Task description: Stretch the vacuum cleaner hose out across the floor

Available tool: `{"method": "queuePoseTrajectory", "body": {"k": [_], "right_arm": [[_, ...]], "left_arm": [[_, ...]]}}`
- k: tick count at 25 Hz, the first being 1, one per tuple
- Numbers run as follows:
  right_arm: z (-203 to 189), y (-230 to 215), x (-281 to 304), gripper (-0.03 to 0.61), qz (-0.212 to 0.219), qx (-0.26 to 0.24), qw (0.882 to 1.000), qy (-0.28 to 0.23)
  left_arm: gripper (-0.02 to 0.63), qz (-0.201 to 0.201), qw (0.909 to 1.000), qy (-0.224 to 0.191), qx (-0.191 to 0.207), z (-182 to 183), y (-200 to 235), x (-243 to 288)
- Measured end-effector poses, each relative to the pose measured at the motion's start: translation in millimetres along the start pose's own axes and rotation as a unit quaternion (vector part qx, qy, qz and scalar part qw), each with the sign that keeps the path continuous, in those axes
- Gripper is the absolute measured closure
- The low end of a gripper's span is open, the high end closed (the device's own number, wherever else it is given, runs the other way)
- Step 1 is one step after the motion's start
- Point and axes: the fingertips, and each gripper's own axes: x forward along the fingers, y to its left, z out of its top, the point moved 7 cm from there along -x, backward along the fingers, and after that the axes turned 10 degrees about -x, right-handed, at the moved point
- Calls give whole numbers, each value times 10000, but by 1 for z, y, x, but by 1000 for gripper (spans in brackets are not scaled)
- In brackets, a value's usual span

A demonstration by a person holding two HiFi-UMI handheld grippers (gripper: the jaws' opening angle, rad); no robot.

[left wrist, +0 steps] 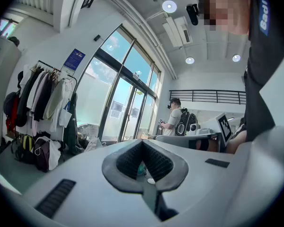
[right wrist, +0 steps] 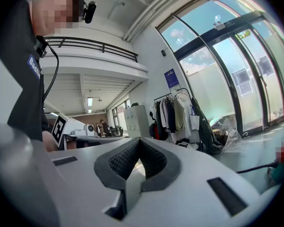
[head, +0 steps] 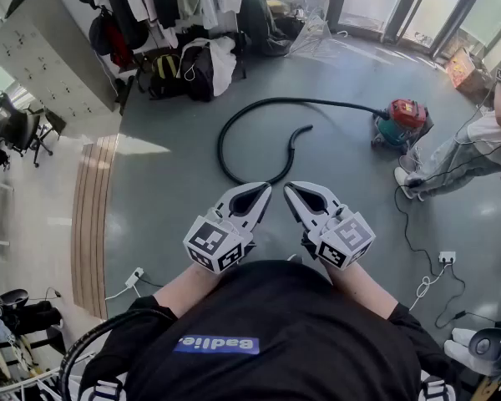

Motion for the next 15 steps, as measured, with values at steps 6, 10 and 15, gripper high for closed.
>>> {"method": "queuePoseTrajectory", "body": {"k": [6,10,15], "right_arm": [[2,-16,-10,584,42,41,10000,35],[-2,-22,-16,584,249,145,9996,15],[-2,-37,-34,584,381,164,9991,-82]], "left_arm": [[617,28,10000,30,2,1,-9,18],[617,75,10000,50,7,-3,-15,29],[617,172,9998,60,72,-7,-29,44]]}}
